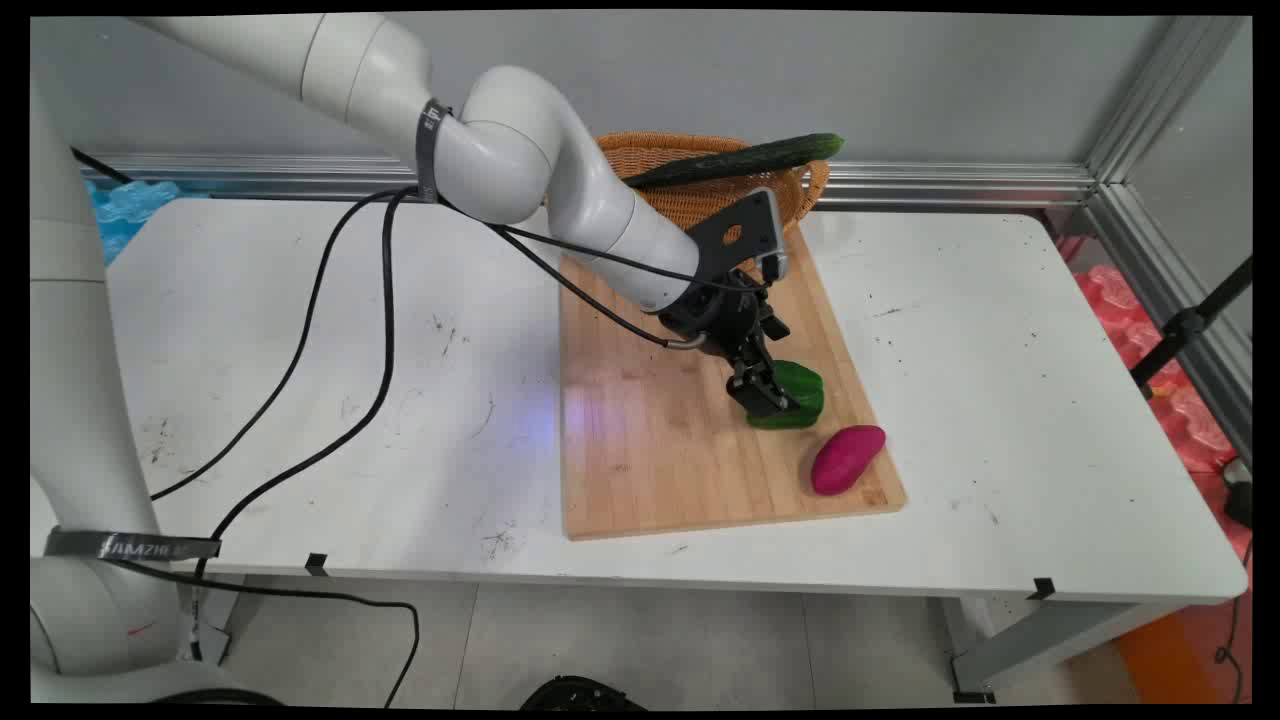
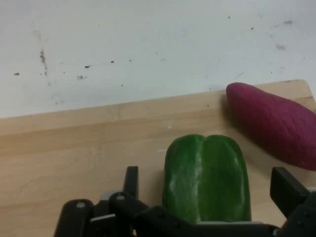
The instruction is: Pick up the cucumber from the vegetable basket
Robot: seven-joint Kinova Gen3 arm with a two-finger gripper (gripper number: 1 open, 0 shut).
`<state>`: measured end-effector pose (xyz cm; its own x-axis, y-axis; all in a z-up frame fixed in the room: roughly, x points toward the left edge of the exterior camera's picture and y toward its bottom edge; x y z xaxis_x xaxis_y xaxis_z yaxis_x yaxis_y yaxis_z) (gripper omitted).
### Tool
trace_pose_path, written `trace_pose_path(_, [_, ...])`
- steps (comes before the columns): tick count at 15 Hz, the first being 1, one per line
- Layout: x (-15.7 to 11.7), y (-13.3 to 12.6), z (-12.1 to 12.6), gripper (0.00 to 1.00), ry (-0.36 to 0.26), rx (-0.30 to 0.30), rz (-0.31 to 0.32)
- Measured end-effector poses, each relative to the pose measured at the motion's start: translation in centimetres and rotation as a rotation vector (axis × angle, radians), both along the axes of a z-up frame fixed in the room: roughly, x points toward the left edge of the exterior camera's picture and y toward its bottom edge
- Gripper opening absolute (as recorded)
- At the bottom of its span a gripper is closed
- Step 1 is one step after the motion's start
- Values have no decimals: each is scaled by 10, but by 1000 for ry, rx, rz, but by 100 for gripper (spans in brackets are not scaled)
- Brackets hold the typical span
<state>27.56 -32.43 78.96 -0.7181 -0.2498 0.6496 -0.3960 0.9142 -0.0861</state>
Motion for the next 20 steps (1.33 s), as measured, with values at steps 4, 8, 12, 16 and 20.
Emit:
trace_pose_path(4, [2,0,11,100,10,7,1])
trace_pose_path(8, [8,4,39,100,35,17,-5])
trace_pose_path(12, [19,9,80,100,57,28,-27])
trace_pose_path(16, [38,10,107,100,43,31,-52])
trace_pose_path(20, [71,1,123,100,-6,19,-67])
